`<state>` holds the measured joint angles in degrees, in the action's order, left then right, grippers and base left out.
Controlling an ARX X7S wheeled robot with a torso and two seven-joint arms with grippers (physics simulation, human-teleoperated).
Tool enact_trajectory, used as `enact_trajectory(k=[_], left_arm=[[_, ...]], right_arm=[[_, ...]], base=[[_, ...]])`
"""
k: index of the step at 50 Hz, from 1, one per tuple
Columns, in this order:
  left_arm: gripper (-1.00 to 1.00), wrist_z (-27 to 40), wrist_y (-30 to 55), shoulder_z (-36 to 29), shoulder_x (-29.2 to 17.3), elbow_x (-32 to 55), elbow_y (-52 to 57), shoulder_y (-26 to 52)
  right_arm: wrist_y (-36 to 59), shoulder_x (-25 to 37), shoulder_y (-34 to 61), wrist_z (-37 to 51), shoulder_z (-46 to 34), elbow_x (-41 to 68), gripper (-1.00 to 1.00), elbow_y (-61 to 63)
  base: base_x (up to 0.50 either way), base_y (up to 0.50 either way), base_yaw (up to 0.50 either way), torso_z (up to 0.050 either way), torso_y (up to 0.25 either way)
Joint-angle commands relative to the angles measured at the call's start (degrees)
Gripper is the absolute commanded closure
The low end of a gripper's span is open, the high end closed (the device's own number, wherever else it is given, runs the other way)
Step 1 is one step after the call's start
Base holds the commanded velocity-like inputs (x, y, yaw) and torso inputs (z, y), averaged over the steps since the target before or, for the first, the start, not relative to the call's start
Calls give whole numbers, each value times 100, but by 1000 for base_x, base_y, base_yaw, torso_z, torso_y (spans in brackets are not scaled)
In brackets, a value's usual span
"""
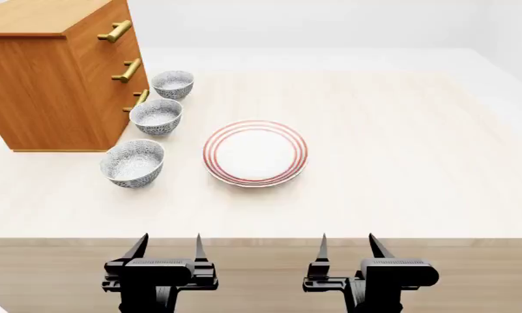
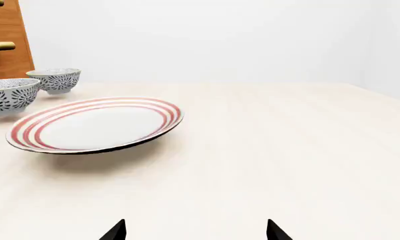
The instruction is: Put the bowl in the middle on the plate.
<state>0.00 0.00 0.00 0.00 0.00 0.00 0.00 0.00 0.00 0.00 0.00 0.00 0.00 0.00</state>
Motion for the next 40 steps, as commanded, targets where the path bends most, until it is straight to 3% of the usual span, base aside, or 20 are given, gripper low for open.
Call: enact_trajectory(k=[1,12,14,15,16,19,20,22,23,25,26,30,34,40], left_arm=[[-100,107,-11,-110,-92,79,-4,-4],[-100,326,-32,-342,-275,211,-8,-6],[-100,659,215,-313,-262,-20,79,47],[-100,577,653,-335,-298,63,242,98],[-100,825,1513,-278,-256,-89,723,366],[-100,606,3767,-423,-400,110,1928,904],[-100,873,3307,-533,-442,-209,2239,1048],[-100,623,5026,-537,-461,-10,3199,1805],[-100,791,4965,-654,-518,-218,3357,1925],[-100,604,5770,-503,-420,14,3752,2316],[-100,672,5933,-519,-422,-37,3928,2484],[-100,625,6129,-342,-351,137,4133,2541],[-100,541,6118,-20,-230,399,3970,2528],[-100,628,5664,-388,-404,280,3689,2423]], right_arm=[[-5,95,-6,93,-123,85,-100,-3],[102,279,27,292,-332,265,-100,2],[270,318,-36,412,-364,159,-100,265],[638,347,-45,315,-357,330,-100,515],[1404,408,12,323,-317,450,-100,1165],[2718,621,381,370,-429,425,-100,2274],[3343,759,677,351,-584,292,-100,2627],[4838,851,1552,365,-678,227,-100,3103],[5130,916,1759,439,-797,88,-100,3154],[5151,829,2098,491,-607,139,-100,3234],[5609,816,2410,473,-514,190,-100,3395],[5908,791,2600,563,-389,183,-100,3730],[5504,707,2281,440,-51,435,-100,3873],[5380,757,2312,553,-127,347,-100,3661]], base=[[0,0,0,0,0],[0,0,0,0,0],[0,0,0,0,0],[0,0,0,0,0],[0,0,0,0,0],[0,0,0,0,0],[0,0,0,0,0],[0,0,0,0,0],[0,0,0,0,0],[0,0,0,0,0],[0,0,0,0,0],[0,0,0,0,0],[21,0,0,0,0],[500,0,0,0,0]])
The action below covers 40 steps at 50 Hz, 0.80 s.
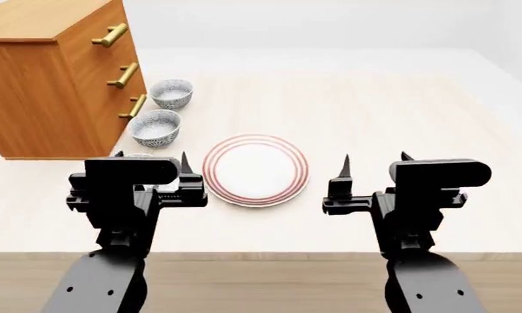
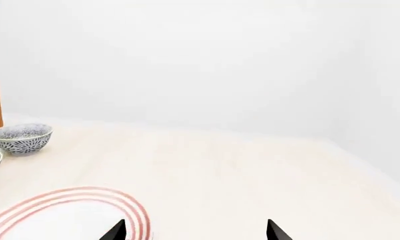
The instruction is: Put the bowl in the middle on the plate.
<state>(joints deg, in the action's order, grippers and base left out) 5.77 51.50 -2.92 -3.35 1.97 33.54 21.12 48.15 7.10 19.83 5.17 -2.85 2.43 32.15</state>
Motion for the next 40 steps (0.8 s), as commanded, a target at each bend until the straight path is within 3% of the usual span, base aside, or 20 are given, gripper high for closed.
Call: enact_trajectory(k=[1,40], left_arm=[[-100,50,550,-68,-64,113,338,327],[-100,298,330,-182,-312,295,205,385]], right_arm=[[558,57,323,57,148,87,-100,447],[633,248,280,160,-35,182,-100,675]], base=[[500,0,0,0,0],[500,0,0,0,0]])
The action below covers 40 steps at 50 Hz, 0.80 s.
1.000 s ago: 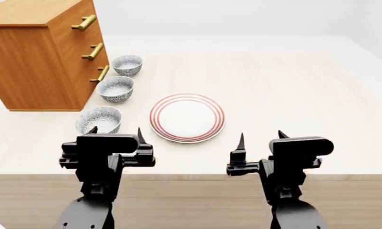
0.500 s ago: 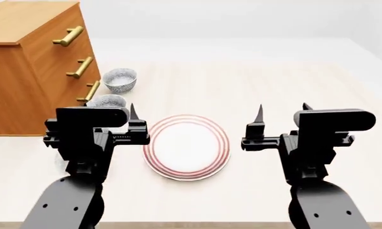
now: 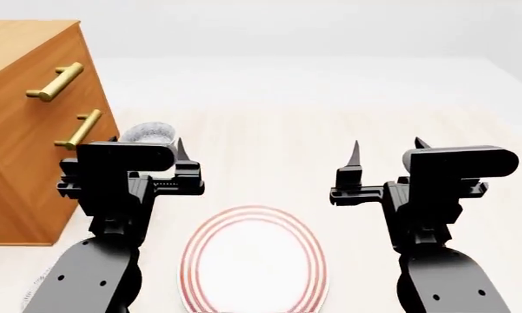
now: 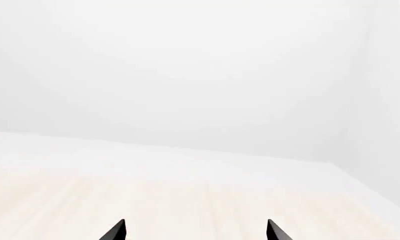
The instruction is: Put the bowl in the middle on the plate.
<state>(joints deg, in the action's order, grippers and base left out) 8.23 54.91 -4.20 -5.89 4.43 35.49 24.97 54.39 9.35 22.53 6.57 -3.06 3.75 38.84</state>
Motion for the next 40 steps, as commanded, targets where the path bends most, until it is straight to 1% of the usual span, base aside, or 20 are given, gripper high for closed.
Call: enact_trajectory(k=[1,4,16,20,21,22,23,25,26,27,28,30,32,34,36,37,39,40], left_arm=[[-100,57,-13,-55,-60,55,10,0],[-100,92,-69,-106,-92,26,-8,-19],[-100,136,-43,-140,-125,93,-33,-15],[-100,257,508,58,81,236,124,73],[-100,293,496,-15,53,195,174,62],[-100,270,877,-1,80,275,262,150],[-100,270,975,62,121,325,327,186],[-100,538,967,-108,18,64,385,382],[-100,554,1495,85,127,139,385,667],[-100,513,1781,220,189,225,420,851],[-100,474,2118,218,139,268,473,1166],[-100,484,2447,221,137,299,526,1394],[-100,258,3436,448,205,536,563,1898],[-100,366,3502,339,-4,725,473,2079],[-100,815,3506,204,-371,1434,99,2326],[-100,1008,3503,186,-458,1686,55,2394],[-100,1208,3496,93,-581,1922,-104,2506],[-100,1233,3339,-76,-664,1841,-399,2617]], right_arm=[[8,24,10,24,-15,53,-100,7],[-37,42,-8,-11,-68,82,-100,-27],[-71,64,-1,56,-65,101,-100,-59],[82,-17,-1,-110,180,398,-100,59],[95,0,0,-103,188,395,-100,71],[96,0,-2,-108,227,414,-100,59],[98,-8,-2,-119,270,445,-100,49],[64,-8,2,-121,322,467,-100,-8],[58,-13,8,-120,330,478,-100,-19],[53,-13,13,-117,325,481,-100,-28],[40,-16,16,-114,310,483,-100,-34],[37,-21,8,-151,312,536,-100,-29],[42,-31,5,-175,339,585,-100,-48],[32,-31,4,-174,354,602,-100,-63],[16,-34,6,-167,345,609,-100,-98],[9,-35,6,-164,338,612,-100,-111],[-8,-33,7,-147,311,603,-100,-140],[-14,-34,9,-144,300,605,-100,-156]], base=[[500,0,0,0,0],[500,0,0,0,4],[0,0,0,0,0],[0,0,0,0,0],[0,0,0,0,0],[0,0,0,0,0],[0,0,0,0,0],[0,0,0,0,0],[0,0,0,0,0],[0,0,0,0,0],[0,0,0,0,0],[0,0,0,0,0],[0,0,0,0,0],[0,0,0,0,0],[0,0,0,0,0],[0,0,0,0,0],[0,0,0,0,0],[0,0,0,0,0]])
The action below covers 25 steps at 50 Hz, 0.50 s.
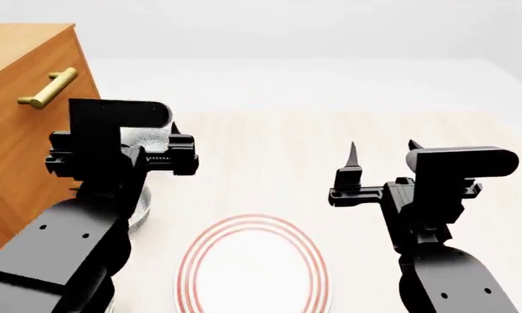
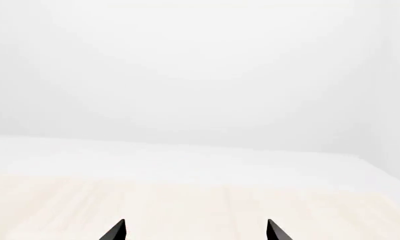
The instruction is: Put the bowl in the middle on the plate.
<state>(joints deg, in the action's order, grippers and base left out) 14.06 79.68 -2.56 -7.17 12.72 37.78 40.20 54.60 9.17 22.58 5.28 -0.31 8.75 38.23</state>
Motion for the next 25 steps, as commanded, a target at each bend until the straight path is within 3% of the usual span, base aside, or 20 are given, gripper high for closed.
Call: enact_trajectory(k=[1,25], left_arm=[[-100,576,843,-269,-559,1050,-826,1169],[-100,414,709,-734,-737,1082,-3003,1651]], right_arm=[[-37,-11,6,-9,9,101,-100,-103],[-95,31,24,80,-96,161,-100,-246]], base=[[0,0,0,0,0],[0,0,0,0,0]])
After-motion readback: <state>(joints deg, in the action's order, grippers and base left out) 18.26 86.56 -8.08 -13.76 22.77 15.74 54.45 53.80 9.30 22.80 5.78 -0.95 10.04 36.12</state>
